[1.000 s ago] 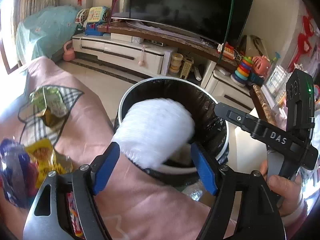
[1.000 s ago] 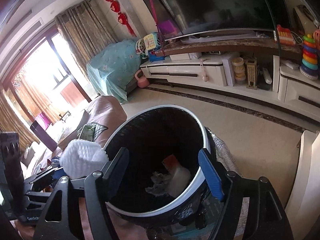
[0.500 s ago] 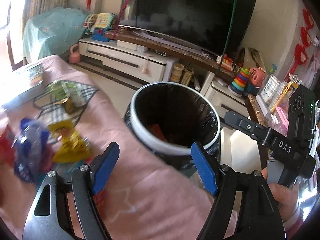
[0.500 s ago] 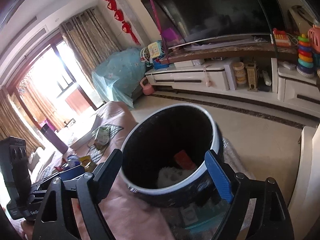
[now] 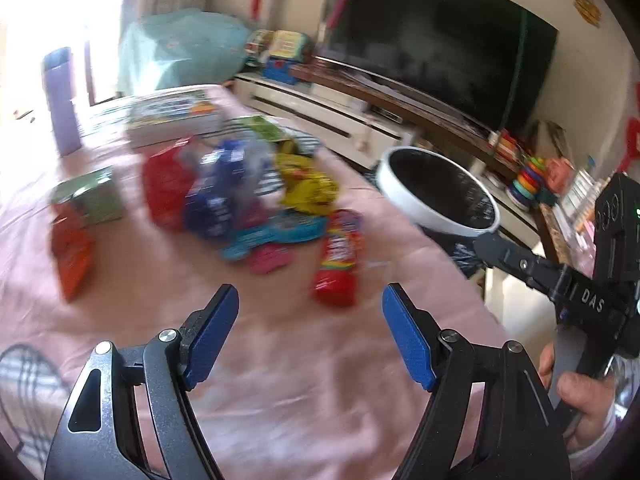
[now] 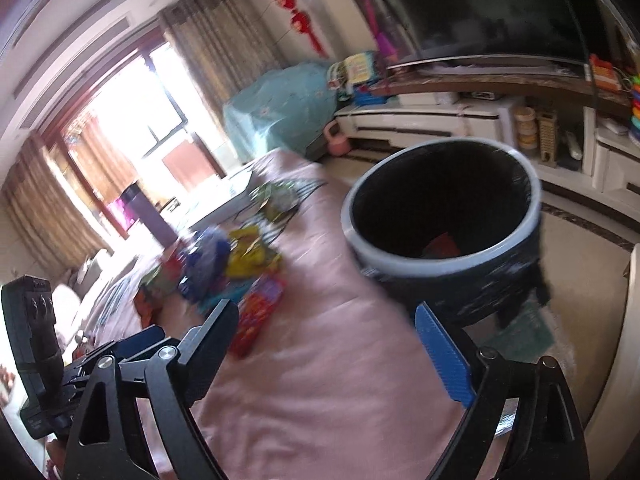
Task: Collect trash
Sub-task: 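Grasp the orange snack bag with the left tool while the right tool grasps the red Skittles tube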
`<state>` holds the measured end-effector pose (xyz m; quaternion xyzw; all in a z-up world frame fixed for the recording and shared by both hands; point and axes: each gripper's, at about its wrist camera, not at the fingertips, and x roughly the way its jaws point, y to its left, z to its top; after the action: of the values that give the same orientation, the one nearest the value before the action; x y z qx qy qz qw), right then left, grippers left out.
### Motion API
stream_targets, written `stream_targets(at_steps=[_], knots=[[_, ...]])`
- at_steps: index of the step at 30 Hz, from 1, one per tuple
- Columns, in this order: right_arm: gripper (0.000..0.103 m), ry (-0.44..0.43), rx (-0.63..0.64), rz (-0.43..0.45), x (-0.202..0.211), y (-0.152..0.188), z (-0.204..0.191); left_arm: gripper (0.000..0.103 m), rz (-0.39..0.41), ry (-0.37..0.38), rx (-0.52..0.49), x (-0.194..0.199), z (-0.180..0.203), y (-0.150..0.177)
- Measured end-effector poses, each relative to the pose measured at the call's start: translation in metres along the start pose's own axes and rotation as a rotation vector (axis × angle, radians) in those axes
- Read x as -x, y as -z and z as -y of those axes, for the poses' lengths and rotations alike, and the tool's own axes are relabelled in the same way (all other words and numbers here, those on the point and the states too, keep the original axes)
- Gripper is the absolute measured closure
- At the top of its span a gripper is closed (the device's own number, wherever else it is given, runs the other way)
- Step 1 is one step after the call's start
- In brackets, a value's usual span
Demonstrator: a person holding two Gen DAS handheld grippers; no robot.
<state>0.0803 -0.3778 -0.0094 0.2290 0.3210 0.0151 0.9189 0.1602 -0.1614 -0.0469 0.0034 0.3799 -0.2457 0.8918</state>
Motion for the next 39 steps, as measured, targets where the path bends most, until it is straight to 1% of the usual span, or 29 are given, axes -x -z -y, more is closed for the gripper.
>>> stream_targets(at_steps=[5,9,16,21,25,30,33,39], knots=[[0.012,-0.029,0.058,-0.035,-0.013,0.012,-0.032,0.027,0.025,-0.045,0.060,0.018,-0.031,0.013],[0.012,-0.034,0.092,-0.056,-0.024,0.023,-0.052,0.027,0.041,-0.073,0.101,0.028,-0.052,0.020],[0.012,-0.026,0.115,-0.082,-0.037,0.030,-0.068,0.027,0.050,-0.119,0.164,0.032,-0.084,0.030],[0.012,0.007,0.120,-0.085,-0.045,0.030,-0.073,0.025,0.040,-0.143,0.211,0.028,-0.104,0.030],[0.012,0.022,0.111,-0.086,-0.053,0.027,-0.074,0.021,0.035,-0.183,0.234,0.025,-0.119,0.025],[0.012,0.048,0.113,-0.098,-0.065,0.021,-0.075,0.018,0.018,-0.248,0.250,0.012,-0.141,0.007],[0.013,0.060,0.115,-0.121,-0.075,0.020,-0.075,0.015,-0.004,-0.282,0.247,-0.003,-0.154,-0.006],[0.017,0.073,0.093,-0.167,-0.095,0.014,-0.073,0.015,-0.037,-0.348,0.230,-0.036,-0.173,-0.022]])
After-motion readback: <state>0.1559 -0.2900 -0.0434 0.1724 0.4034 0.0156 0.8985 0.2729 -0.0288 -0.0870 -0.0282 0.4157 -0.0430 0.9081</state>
